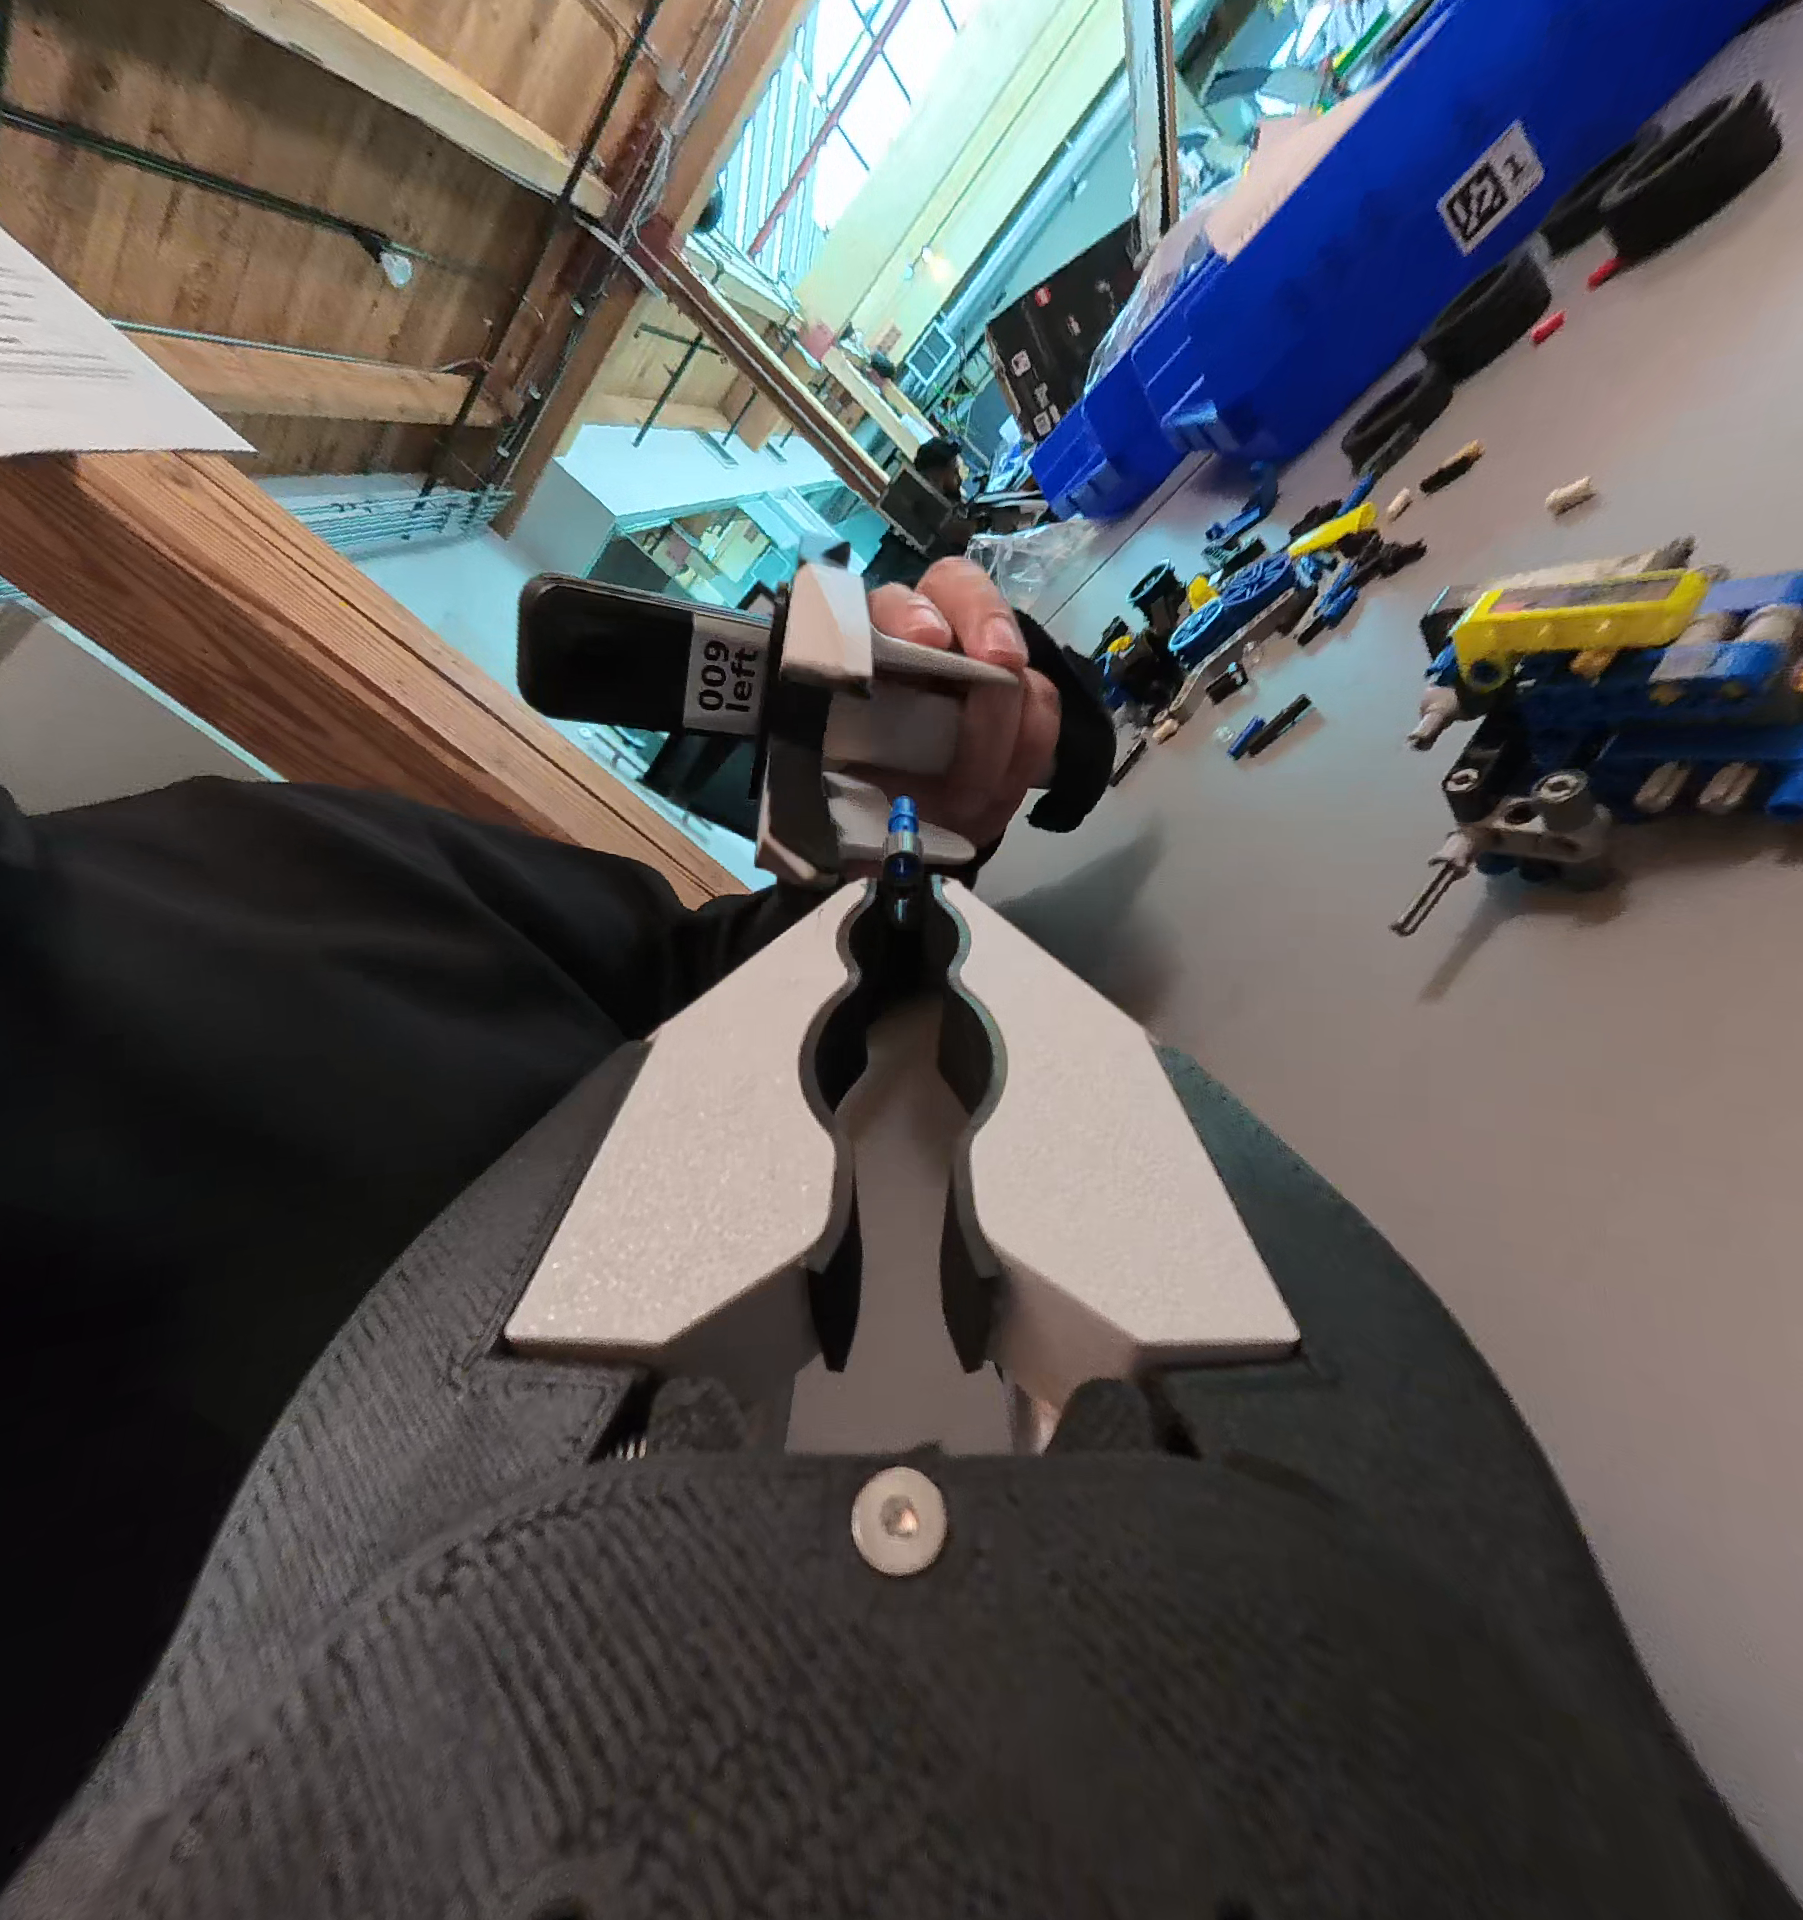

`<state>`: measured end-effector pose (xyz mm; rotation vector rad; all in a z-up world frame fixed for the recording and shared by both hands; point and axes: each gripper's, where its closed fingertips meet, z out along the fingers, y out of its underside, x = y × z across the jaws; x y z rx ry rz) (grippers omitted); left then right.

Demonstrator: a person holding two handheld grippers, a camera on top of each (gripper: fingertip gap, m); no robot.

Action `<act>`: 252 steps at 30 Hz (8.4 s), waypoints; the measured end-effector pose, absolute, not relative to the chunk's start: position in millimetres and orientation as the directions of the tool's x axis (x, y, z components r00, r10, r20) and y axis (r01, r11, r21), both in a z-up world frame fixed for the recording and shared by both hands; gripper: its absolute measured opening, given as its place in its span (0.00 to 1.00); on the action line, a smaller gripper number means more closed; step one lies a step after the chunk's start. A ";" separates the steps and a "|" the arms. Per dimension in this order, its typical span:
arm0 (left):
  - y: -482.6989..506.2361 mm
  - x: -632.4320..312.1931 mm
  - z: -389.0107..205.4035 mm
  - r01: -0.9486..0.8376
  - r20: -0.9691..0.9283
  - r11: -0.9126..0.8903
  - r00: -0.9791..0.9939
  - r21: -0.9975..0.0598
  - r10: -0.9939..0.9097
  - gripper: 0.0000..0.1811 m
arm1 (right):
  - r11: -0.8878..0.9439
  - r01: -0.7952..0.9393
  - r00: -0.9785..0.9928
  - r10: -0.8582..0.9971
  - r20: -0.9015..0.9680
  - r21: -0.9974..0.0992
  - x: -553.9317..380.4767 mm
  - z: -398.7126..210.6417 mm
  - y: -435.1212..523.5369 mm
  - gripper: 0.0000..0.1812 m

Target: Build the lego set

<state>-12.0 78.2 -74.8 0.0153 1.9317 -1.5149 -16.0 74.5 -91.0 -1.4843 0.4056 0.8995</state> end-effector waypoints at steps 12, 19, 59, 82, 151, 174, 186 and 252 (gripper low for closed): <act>72.5 -5.6 -89.8 0.362 -0.555 0.475 -0.746 -0.802 -0.368 0.01 | -0.152 -0.684 0.673 0.245 -0.698 -0.713 -15.4 -94.1 75.8 0.03; 75.2 1.6 -85.7 0.331 -0.561 0.501 -0.709 -0.800 -0.427 0.01 | -0.028 -0.662 0.729 0.208 -0.652 -0.749 -0.8 -85.1 73.9 0.04; 74.1 -3.8 -83.0 0.364 -0.567 0.477 -0.717 -0.800 -0.405 0.01 | 0.000 -0.609 0.769 0.244 -0.591 -0.793 -2.7 -77.2 67.4 0.04; 74.0 -4.6 -91.6 0.377 -0.625 0.557 -0.692 -0.740 -0.361 0.01 | -0.059 -0.617 0.765 0.190 -0.616 -0.785 -3.4 -87.4 71.6 0.03; 57.6 -37.8 -84.1 -0.037 -0.009 0.207 -0.976 -0.978 -0.218 0.15 | 0.031 0.243 0.959 0.145 0.245 -0.970 -35.3 -74.4 73.8 0.03; 71.5 -9.6 -89.9 0.212 -0.409 0.455 -0.824 -0.865 -0.392 0.15 | -0.001 -0.253 0.964 0.081 -0.252 -0.967 -7.4 -77.0 79.1 0.10; 71.0 -4.7 -92.2 0.367 -0.648 0.601 -0.675 -0.710 -0.353 0.14 | -0.027 -0.598 0.783 0.193 -0.591 -0.801 -15.5 -79.4 86.6 0.03; 77.6 20.4 -109.2 0.103 -0.615 0.702 -0.582 -0.705 -0.533 0.13 | 0.061 -0.708 0.706 0.040 -0.707 -0.703 10.2 -93.0 87.9 0.03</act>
